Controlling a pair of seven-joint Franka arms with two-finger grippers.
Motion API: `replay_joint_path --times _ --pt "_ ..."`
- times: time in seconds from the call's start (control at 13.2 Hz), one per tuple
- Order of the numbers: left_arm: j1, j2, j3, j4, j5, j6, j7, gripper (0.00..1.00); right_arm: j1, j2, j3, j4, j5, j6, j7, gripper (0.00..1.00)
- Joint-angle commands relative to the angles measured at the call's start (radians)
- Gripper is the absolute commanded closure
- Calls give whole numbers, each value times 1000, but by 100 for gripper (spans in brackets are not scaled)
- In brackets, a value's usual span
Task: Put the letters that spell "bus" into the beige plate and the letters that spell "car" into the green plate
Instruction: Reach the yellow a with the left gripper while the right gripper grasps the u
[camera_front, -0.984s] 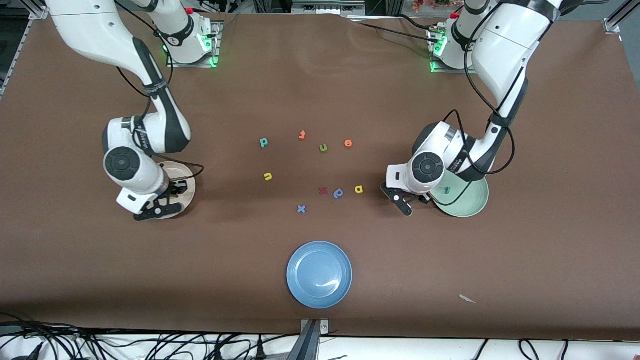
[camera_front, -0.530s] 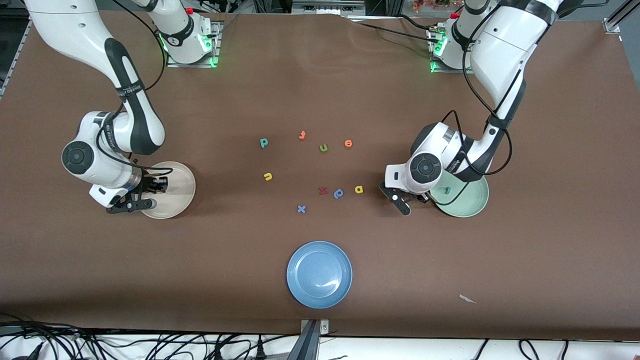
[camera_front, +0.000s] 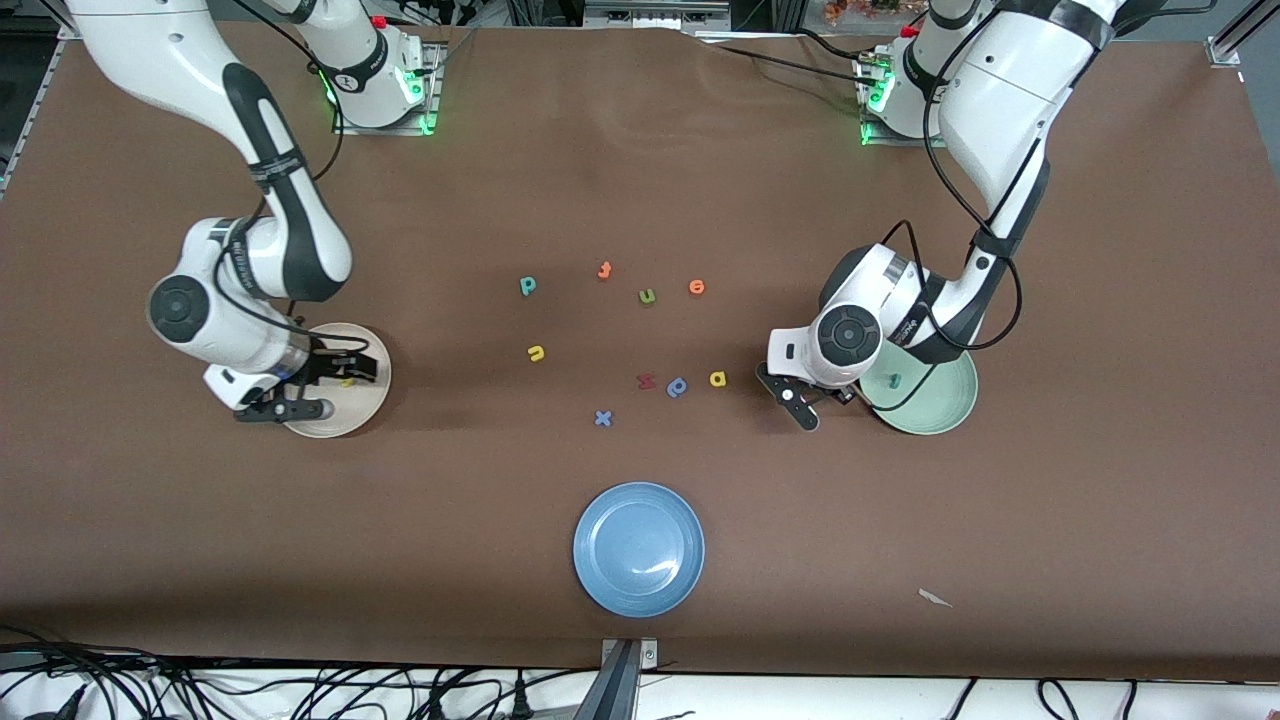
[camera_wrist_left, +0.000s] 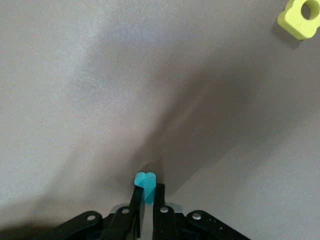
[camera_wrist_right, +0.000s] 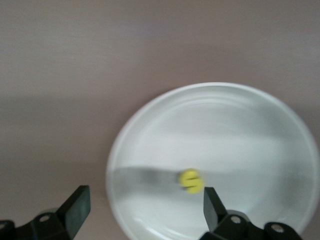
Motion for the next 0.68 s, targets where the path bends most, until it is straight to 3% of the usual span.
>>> replay_joint_path --times 0.0,0.3,0.45,0.53,0.61 --pt "15 -56 1 2 28 -41 13 100 28 -11 59 12 14 5 185 0" --pt "134 -112 3 7 28 -120 93 100 160 15 63 40 11 29 426 0" --pt "222 -109 -2 5 28 -118 109 100 216 44 63 40 2 107 582 0" --pt "233 -104 -2 -7 27 -118 107 84 239 60 61 40 -2 133 641 0" --pt "239 -100 -2 -10 25 -118 107 21 261 72 61 40 -1 150 678 0"
